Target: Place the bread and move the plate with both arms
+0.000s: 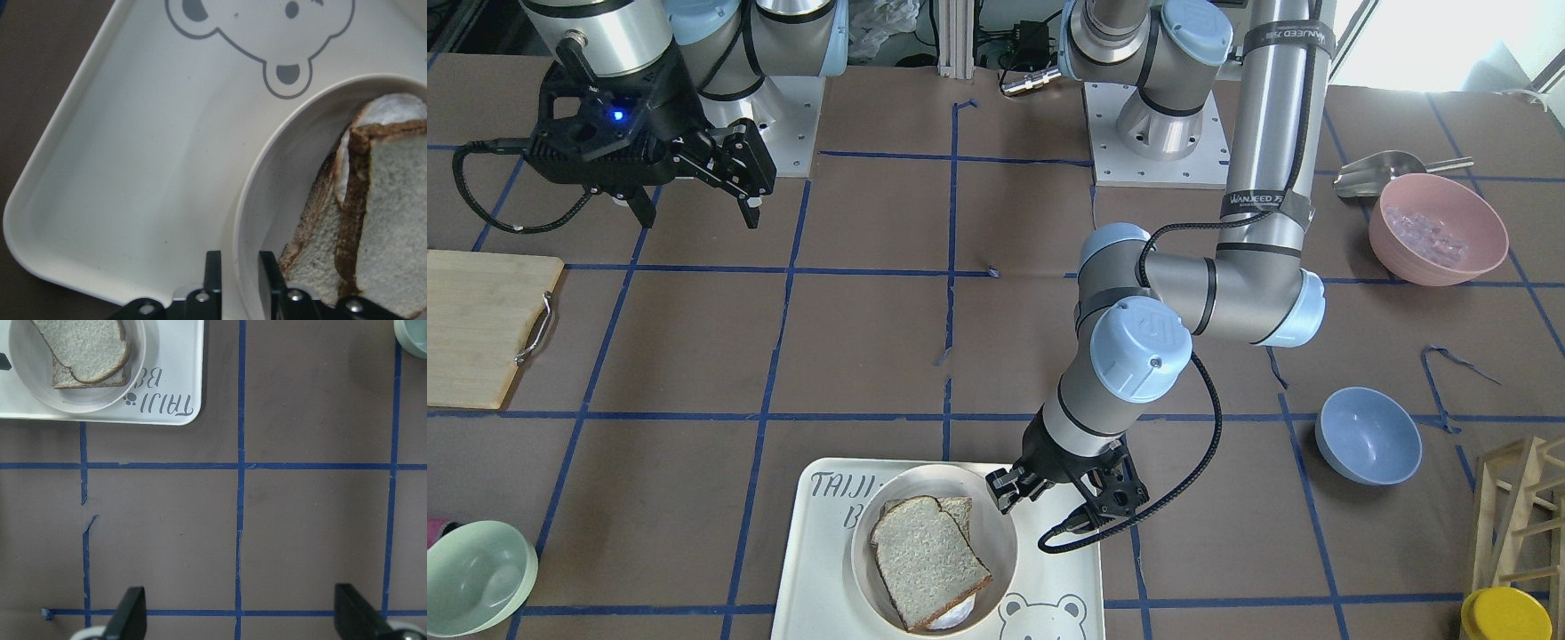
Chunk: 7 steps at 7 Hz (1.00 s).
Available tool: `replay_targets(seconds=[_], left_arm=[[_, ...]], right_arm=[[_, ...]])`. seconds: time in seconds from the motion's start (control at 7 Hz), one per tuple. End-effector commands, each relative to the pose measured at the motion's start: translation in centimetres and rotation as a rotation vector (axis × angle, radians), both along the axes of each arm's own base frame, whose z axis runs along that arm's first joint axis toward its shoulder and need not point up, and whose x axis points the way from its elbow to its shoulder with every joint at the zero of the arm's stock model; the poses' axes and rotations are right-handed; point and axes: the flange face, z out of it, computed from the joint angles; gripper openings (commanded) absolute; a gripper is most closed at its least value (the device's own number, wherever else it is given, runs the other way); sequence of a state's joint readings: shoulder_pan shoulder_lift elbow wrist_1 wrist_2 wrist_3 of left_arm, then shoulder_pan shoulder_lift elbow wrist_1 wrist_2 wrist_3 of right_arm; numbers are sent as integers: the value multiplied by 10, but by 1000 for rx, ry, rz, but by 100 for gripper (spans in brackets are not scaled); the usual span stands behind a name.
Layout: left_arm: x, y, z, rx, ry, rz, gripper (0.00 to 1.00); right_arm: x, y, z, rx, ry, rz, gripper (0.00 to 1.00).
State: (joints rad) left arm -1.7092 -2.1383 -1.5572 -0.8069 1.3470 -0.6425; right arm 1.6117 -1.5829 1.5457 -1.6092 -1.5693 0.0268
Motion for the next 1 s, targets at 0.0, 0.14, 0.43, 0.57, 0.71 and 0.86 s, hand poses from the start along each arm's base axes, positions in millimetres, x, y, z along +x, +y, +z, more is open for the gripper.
replay_targets(seconds=[0.0,0.14,0.43,0.57,0.71,0.86], left_arm=[[2,30,68,25,-10,-6,100],[7,58,111,96,-29,-23,100],[29,127,182,184,-159,-212,100],[38,161,215,203,-187,-316,100],[49,186,241,191,-250,-429,100],[61,195,262,134,-279,-520,100]], right_arm=[[0,0,-1,2,0,1,100],[-1,-1,-1,2,0,0,100],[-1,-1,-1,2,0,0,100],[-1,0,-2,3,0,1,100],[-1,0,0,0,0,1,100],[0,-1,-1,2,0,0,100]])
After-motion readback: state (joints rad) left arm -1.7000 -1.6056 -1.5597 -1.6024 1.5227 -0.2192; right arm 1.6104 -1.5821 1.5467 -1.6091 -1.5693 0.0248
